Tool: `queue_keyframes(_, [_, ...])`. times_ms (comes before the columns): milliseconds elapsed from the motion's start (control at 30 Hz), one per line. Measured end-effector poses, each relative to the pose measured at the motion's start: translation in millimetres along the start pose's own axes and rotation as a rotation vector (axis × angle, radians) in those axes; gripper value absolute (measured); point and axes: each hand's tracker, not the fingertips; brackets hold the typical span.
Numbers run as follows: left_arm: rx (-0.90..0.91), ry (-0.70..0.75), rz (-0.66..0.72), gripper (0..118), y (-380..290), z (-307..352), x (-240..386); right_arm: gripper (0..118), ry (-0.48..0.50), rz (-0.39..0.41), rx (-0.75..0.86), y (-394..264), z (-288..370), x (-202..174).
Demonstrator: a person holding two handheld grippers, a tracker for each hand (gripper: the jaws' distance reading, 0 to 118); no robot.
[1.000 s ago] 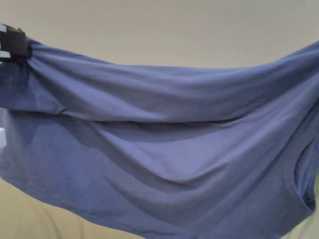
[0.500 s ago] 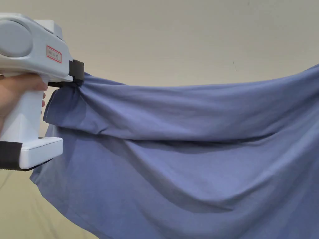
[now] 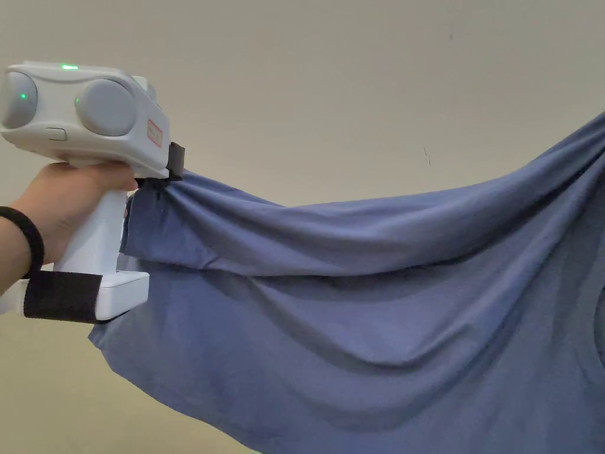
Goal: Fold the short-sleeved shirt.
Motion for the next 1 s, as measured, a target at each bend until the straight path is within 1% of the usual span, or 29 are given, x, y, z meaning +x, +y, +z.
queue_keyframes(33, [0.007, -0.001, 0.023, 8, 0.4, -8.9, 0.4, 3, 0.006, -0.006, 0.017, 0.4, -2.9, -3.2])
queue_keyframes(100, [-0.001, 0.000, 0.017, 8, -5.8, -24.1, 2.7, 3, 0.001, -0.014, 0.022, 1.2, -28.7, -4.3])
queue_keyframes(167, [-0.020, 0.006, 0.002, 8, -19.6, -40.7, 3.2, 3, -0.009, -0.015, 0.018, -9.1, -38.9, -7.8])
queue_keyframes(233, [-0.063, -0.007, 0.024, 8, -39.1, -54.8, 0.8, 3, -0.001, -0.024, 0.004, -26.7, -43.1, -7.0])
queue_keyframes(300, [-0.118, -0.024, 0.038, 8, -62.7, -67.9, -2.0, 3, 0.013, -0.020, -0.034, -49.3, -49.4, -6.8])
queue_keyframes(400, [-0.222, -0.023, -0.014, 8, -108.5, -86.2, -4.2, 3, 0.031, 0.001, -0.116, -94.2, -52.3, -3.5])
queue_keyframes(467, [-0.292, -0.042, -0.002, 7, -146.8, -92.7, -9.6, 3, 0.063, 0.003, -0.188, -131.9, -54.2, 1.4])
queue_keyframes(600, [-0.420, -0.072, 0.046, 7, -214.5, -91.4, -25.6, 3, 0.133, 0.032, -0.327, -199.7, -44.4, 10.1])
queue_keyframes(700, [-0.495, -0.108, 0.051, 7, -262.5, -73.8, -42.2, 3, 0.199, 0.031, -0.381, -245.3, -14.4, 21.5])
queue_keyframes(767, [-0.554, -0.156, 0.031, 7, -291.5, -53.7, -56.2, 3, 0.228, 0.037, -0.440, -272.8, 13.2, 31.5])
queue_keyframes(833, [-0.604, -0.165, 0.005, 7, -317.2, -35.0, -69.5, 3, 0.249, 0.042, -0.493, -296.7, 43.3, 41.0])
queue_keyframes(900, [-0.649, -0.173, 0.025, 7, -340.3, -13.5, -82.6, 3, 0.249, 0.016, -0.541, -321.1, 72.5, 53.3])
queue_keyframes(933, [-0.664, -0.180, 0.043, 7, -352.3, -1.0, -89.9, 3, 0.248, 0.018, -0.574, -333.1, 88.2, 58.9])
queue_keyframes(1000, [-0.701, -0.175, 0.083, 7, -373.9, 22.8, -98.1, 3, 0.206, 0.016, -0.615, -355.1, 120.8, 67.8])
